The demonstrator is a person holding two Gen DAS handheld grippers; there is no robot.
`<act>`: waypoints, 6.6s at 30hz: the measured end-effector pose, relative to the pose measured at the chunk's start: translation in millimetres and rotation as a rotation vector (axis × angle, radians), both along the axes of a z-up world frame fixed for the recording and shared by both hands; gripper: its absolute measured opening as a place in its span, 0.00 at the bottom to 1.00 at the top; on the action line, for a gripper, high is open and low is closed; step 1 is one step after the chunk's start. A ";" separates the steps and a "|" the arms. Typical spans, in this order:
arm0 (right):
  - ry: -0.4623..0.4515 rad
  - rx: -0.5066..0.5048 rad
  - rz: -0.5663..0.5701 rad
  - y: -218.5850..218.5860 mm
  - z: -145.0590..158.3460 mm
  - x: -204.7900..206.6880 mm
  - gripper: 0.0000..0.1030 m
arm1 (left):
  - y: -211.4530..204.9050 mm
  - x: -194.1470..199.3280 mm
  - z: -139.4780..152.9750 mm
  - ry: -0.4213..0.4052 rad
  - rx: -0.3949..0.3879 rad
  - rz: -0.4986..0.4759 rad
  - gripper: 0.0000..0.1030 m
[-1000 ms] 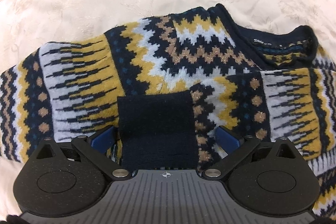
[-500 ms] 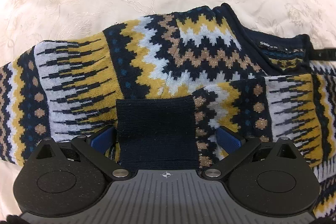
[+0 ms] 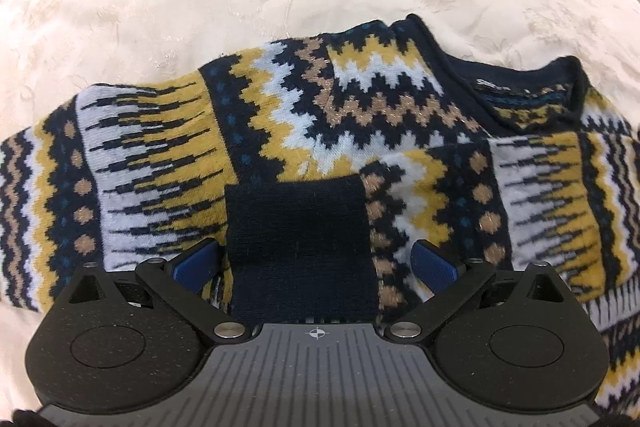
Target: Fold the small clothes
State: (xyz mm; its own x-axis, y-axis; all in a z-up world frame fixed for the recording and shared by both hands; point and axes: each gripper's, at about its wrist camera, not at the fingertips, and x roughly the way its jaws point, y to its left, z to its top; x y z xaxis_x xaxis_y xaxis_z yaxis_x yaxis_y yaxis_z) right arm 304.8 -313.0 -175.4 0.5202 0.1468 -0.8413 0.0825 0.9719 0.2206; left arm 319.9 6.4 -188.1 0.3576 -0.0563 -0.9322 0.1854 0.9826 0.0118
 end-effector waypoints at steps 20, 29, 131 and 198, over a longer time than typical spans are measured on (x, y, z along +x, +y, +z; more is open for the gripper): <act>0.121 0.062 -0.067 2.9 -5.4 -107.9 0.95 | 16.8 -112.3 29.2 0.025 0.011 -0.060 1.00; 0.025 0.136 0.076 31.7 25.2 -145.2 1.00 | 17.1 -152.3 64.0 -0.079 -0.027 0.038 1.00; -0.041 0.293 0.051 170.3 86.9 -135.0 1.00 | 212.9 -50.9 178.8 -0.521 -0.531 0.225 0.05; 0.094 -0.014 0.152 70.4 -16.2 -23.5 1.00 | 23.7 -8.7 -24.9 0.018 -0.176 -0.032 0.89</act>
